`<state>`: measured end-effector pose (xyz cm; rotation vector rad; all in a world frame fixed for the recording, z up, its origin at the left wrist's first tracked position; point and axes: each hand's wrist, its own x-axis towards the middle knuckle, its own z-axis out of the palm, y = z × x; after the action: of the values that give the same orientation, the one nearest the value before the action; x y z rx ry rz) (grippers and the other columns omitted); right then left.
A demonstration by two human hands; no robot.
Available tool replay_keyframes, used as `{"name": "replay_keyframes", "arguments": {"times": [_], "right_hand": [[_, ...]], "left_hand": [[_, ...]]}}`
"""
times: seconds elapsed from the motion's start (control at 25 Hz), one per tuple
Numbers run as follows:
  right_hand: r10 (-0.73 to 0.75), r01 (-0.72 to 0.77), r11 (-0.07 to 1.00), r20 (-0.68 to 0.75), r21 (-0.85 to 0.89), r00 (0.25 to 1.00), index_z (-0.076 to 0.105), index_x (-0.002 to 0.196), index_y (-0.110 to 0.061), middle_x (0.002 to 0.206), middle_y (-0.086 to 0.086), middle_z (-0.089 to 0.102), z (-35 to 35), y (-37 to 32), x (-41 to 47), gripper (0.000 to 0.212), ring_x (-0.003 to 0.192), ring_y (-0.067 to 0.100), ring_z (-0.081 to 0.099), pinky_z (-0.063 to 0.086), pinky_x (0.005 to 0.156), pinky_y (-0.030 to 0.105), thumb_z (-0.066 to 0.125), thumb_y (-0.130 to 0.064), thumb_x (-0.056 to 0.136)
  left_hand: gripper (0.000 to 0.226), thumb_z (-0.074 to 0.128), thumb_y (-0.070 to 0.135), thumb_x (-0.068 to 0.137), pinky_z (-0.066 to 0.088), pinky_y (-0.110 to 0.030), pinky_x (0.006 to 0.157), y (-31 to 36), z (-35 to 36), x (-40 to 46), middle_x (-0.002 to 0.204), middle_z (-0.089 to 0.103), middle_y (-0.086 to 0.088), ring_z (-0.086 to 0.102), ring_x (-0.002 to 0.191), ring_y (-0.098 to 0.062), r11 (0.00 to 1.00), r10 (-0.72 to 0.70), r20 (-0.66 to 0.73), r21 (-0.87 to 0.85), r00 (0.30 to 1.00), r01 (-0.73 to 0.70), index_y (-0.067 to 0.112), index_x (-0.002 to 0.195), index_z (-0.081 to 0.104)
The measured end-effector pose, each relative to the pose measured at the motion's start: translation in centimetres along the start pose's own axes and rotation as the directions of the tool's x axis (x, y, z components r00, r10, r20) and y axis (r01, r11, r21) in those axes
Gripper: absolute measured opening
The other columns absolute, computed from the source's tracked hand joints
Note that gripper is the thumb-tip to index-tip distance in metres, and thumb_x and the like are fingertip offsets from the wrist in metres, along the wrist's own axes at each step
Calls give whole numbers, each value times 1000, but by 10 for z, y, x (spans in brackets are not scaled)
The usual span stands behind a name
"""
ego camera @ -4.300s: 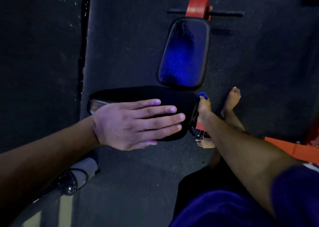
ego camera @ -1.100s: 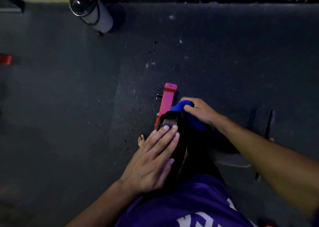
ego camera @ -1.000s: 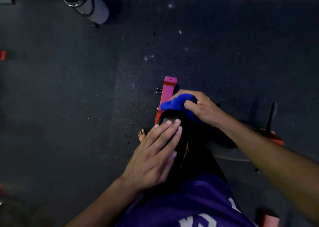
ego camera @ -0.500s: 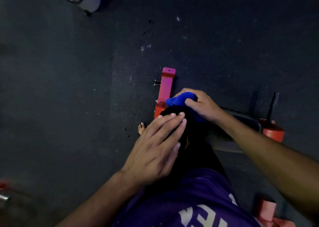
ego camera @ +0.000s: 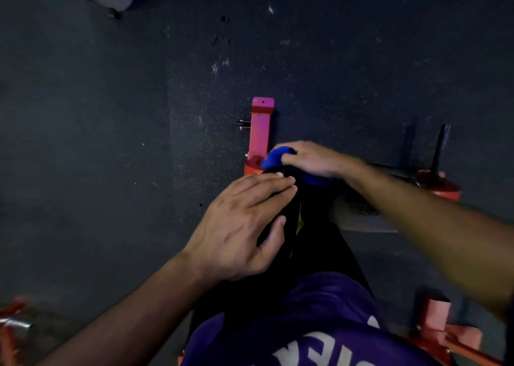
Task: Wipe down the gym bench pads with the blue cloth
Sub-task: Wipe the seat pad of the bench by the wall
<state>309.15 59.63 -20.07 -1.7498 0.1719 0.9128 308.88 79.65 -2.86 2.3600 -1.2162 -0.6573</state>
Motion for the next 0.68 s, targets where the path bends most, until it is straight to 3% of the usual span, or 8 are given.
{"name": "replay_keyframes", "arguments": {"times": [0.08,0.2,0.28,0.4,0.48,0.6,0.68], "right_hand": [[83,-81,995,25,-57,996,64,93,-54,104,-16,69,15,11,25,27,99,10,61,45,90,30,43,-42,81],[228,-226,967,4,-117,974,68,109,-29,115,-1,68,16,39,64,28,103,19,59,46,91,33,48,-34,91],[293,-296,953,-52,-69,955,68,109,-21,113,0,67,17,58,80,25,98,18,57,42,81,27,49,-27,94],[374,-377,926,-111,-15,921,68,98,-24,100,0,66,19,66,83,18,89,16,56,39,67,22,51,-26,94],[338,-338,941,-54,16,940,70,88,-20,87,1,69,13,58,80,19,76,17,59,43,58,21,51,-25,89],[217,-218,976,-12,-9,976,72,96,-26,89,-1,73,4,37,52,30,75,12,63,48,69,27,48,-34,80],[168,-169,984,17,64,986,70,88,-35,81,-12,71,0,31,29,22,67,0,58,44,63,20,48,-32,83]], "left_hand": [[42,51,22,96,38,-36,116,0,0,2,141,61,-8,54,135,-23,1000,6,15,-15,1000,-6,4,131,67],[43,51,20,96,38,-37,116,-1,0,2,142,60,-8,52,137,-22,999,6,20,-48,1000,-5,3,132,66],[43,50,20,96,37,-37,117,-2,1,2,143,60,-8,52,138,-21,998,17,20,-53,1000,-16,3,132,66],[44,48,19,96,36,-35,117,-3,0,2,143,60,-9,51,138,-21,998,25,13,-56,1000,-24,3,132,66],[44,48,19,96,38,-37,116,-3,0,3,143,60,-9,51,138,-21,997,23,24,-77,999,-21,2,133,65],[44,47,19,96,41,-40,114,-4,1,1,143,59,-8,50,139,-20,996,19,24,-83,1000,-17,3,133,65],[44,48,19,96,42,-43,112,-4,1,1,144,59,-7,50,139,-20,996,18,23,-85,1000,-16,3,133,65]]}}
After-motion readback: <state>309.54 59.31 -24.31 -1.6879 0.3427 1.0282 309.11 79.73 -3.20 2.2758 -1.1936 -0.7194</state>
